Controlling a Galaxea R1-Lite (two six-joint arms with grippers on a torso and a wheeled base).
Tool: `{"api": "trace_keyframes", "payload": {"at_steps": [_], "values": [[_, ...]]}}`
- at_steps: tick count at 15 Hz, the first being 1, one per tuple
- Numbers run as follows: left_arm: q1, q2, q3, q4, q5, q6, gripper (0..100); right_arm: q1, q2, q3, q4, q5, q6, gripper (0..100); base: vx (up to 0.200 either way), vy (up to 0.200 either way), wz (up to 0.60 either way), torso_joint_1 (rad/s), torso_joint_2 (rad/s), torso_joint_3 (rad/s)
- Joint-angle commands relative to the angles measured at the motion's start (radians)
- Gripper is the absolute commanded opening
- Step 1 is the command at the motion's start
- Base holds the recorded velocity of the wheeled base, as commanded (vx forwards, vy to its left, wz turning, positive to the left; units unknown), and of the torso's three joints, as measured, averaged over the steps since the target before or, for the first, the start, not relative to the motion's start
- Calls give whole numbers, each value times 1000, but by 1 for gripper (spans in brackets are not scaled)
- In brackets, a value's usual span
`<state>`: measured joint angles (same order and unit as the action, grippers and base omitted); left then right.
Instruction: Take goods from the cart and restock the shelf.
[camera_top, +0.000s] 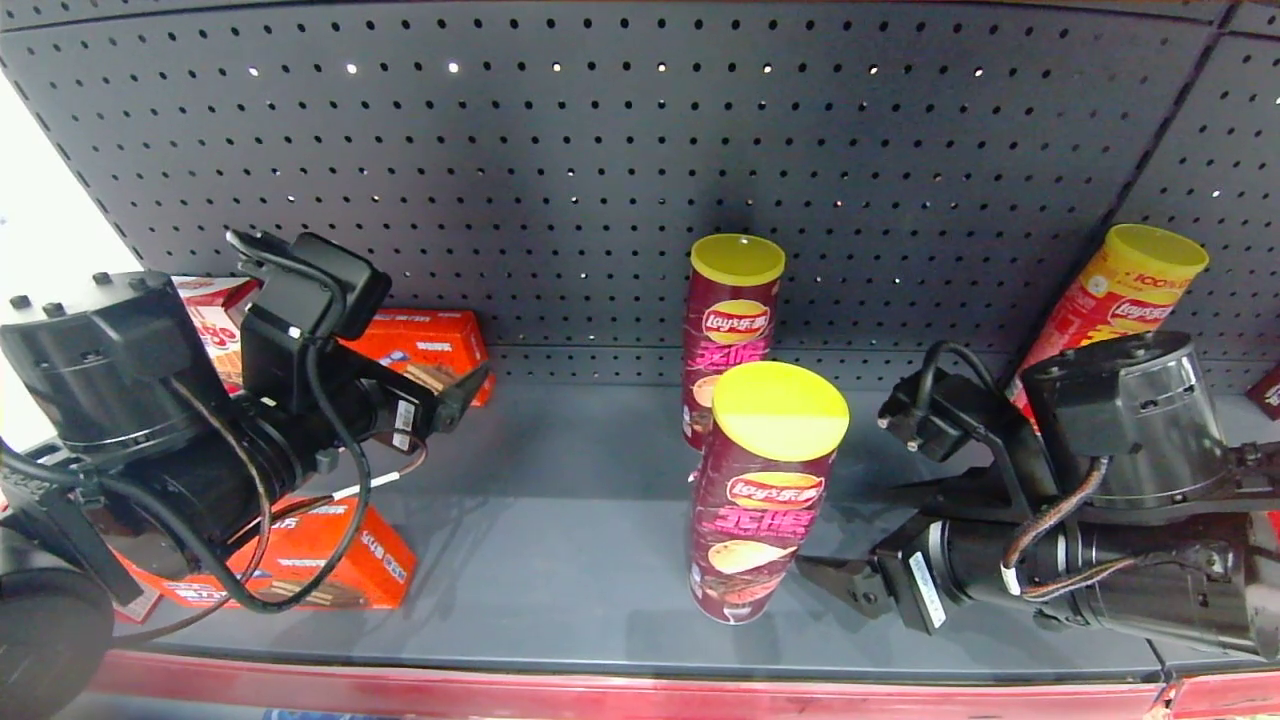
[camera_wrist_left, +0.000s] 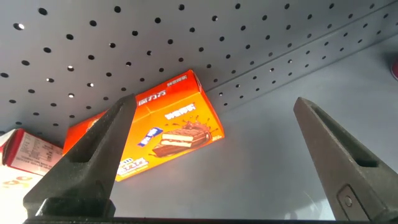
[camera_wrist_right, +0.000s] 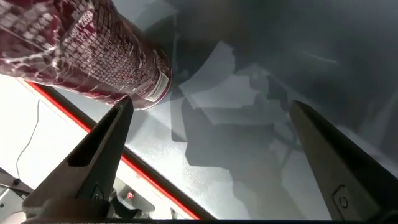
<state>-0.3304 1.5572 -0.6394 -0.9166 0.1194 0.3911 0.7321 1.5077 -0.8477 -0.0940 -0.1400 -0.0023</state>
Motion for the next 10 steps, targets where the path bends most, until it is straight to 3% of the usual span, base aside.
{"api": "trace_keyframes", "payload": {"at_steps": [1,10], "values": [[1,1,0,-2,0,0,100,1,3,-4,-1,-1,-1,100,0,0,0,0,0,0],[1,3,-3,1,0,0,100,-17,11,-18,-1,0,-1,100,0,0,0,0,0,0]]}}
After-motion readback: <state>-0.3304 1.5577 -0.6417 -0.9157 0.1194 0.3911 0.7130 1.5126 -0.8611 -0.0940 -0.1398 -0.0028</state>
